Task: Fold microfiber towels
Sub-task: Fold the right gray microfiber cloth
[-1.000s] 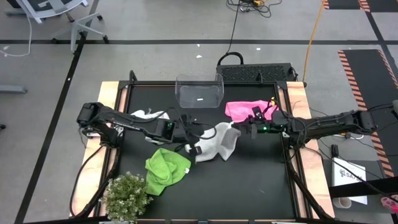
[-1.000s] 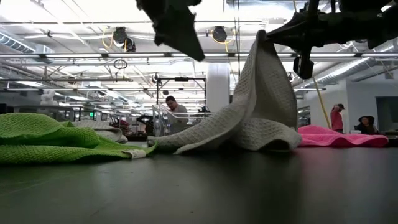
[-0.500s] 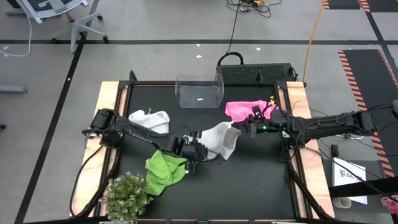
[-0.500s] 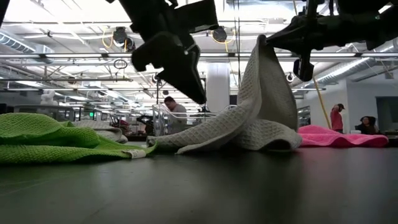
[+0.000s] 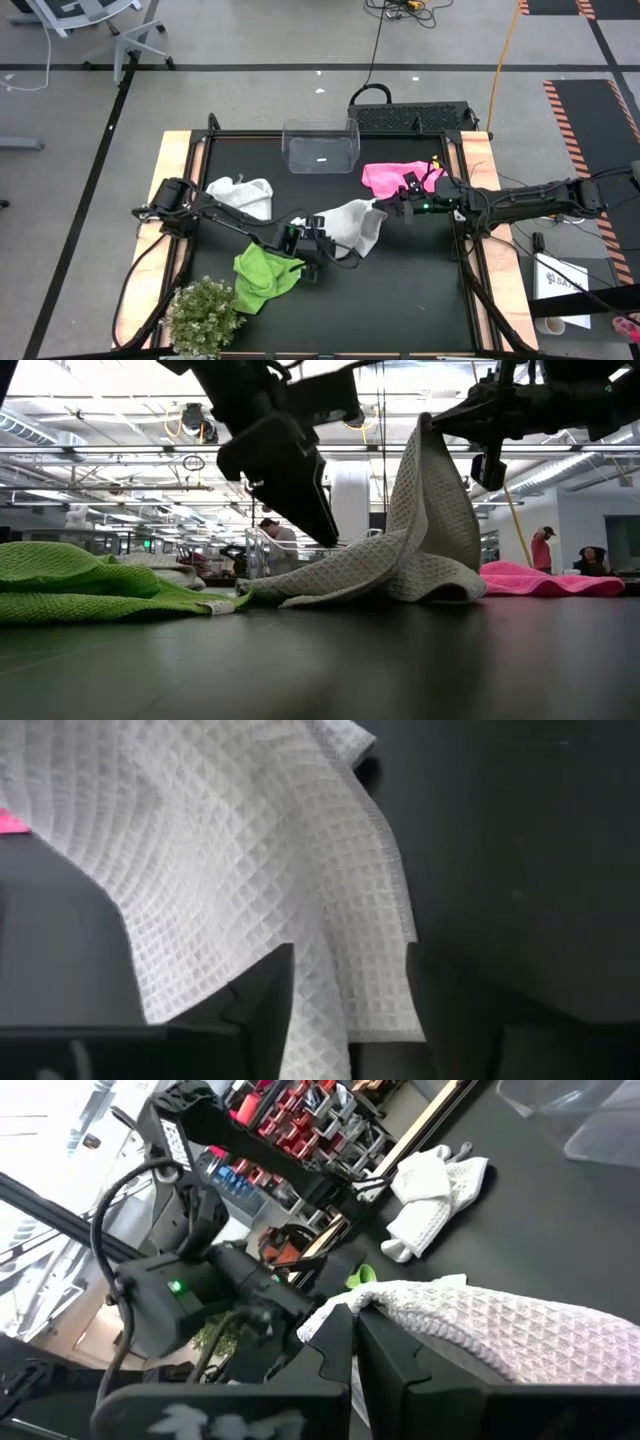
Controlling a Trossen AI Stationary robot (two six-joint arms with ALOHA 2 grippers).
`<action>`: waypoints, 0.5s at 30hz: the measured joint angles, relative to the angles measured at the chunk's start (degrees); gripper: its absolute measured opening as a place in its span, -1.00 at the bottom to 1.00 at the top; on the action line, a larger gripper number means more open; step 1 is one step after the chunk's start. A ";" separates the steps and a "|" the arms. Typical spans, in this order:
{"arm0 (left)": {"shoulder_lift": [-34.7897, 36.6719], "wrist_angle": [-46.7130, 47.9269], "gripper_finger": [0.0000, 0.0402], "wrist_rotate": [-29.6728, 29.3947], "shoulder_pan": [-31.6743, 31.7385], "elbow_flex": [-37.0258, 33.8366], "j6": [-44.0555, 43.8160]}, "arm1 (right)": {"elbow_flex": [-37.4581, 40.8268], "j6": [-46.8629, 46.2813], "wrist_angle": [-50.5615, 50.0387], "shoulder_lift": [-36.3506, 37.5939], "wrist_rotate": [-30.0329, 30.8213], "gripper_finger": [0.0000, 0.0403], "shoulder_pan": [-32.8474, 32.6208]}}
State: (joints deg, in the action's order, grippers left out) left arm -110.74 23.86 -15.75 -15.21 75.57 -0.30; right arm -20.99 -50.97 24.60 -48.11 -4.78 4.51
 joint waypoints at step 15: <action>-6.62 0.23 -0.05 -2.65 -3.38 0.11 1.04 | 0.00 0.06 0.83 0.10 -1.54 -1.00 0.00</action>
State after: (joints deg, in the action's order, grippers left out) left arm -117.36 24.09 -18.40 -18.59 75.68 0.74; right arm -20.99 -50.92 25.43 -48.01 -6.32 4.51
